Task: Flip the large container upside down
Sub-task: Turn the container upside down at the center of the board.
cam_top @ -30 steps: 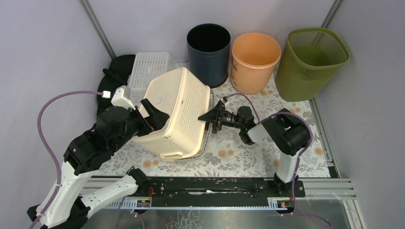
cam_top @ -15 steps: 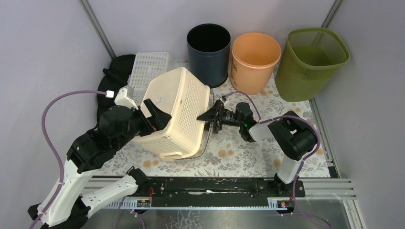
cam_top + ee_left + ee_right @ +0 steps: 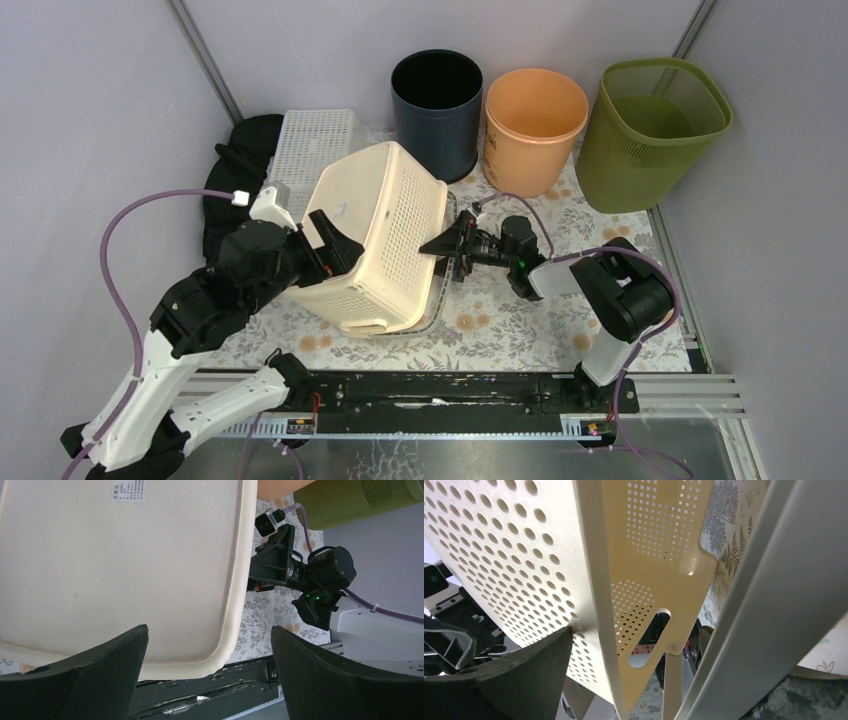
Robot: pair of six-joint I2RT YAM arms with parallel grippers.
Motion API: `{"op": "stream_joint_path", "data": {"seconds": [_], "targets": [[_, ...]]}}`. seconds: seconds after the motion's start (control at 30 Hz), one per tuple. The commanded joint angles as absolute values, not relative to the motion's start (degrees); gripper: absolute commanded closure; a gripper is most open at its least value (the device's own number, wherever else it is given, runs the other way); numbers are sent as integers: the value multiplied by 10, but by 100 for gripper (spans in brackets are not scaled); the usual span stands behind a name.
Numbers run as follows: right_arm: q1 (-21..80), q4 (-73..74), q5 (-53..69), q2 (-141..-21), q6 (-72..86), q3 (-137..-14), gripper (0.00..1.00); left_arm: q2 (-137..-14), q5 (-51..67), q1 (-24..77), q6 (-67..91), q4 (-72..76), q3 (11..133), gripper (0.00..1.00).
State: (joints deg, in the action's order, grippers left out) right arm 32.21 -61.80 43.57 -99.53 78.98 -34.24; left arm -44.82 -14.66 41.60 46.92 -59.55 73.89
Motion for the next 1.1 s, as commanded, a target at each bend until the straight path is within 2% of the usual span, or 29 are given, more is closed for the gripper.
{"op": "stream_joint_path", "data": {"seconds": [0.0,0.17,0.33,0.4,0.63,0.87,1.07], "targets": [[307,-402,410,-1025,678,-324,0,-455,-137,418,468,-551,735,0],[305,-162,362,-1027,557,-390,1,-458,-129,419,469,-544,731,0],[304,-58,311,-1035,494,-422,0,-460,-121,418,473,-536,720,0],[303,-57,310,-1038,489,-422,1,-461,-118,419,472,-534,718,0],[301,-198,374,-1030,552,-385,1,-466,-109,419,472,-531,716,0],[301,-146,361,-1003,530,-408,0,-464,-111,419,472,-531,712,0],[301,-30,322,-948,475,-469,1,-463,-115,418,473,-532,710,0]]}}
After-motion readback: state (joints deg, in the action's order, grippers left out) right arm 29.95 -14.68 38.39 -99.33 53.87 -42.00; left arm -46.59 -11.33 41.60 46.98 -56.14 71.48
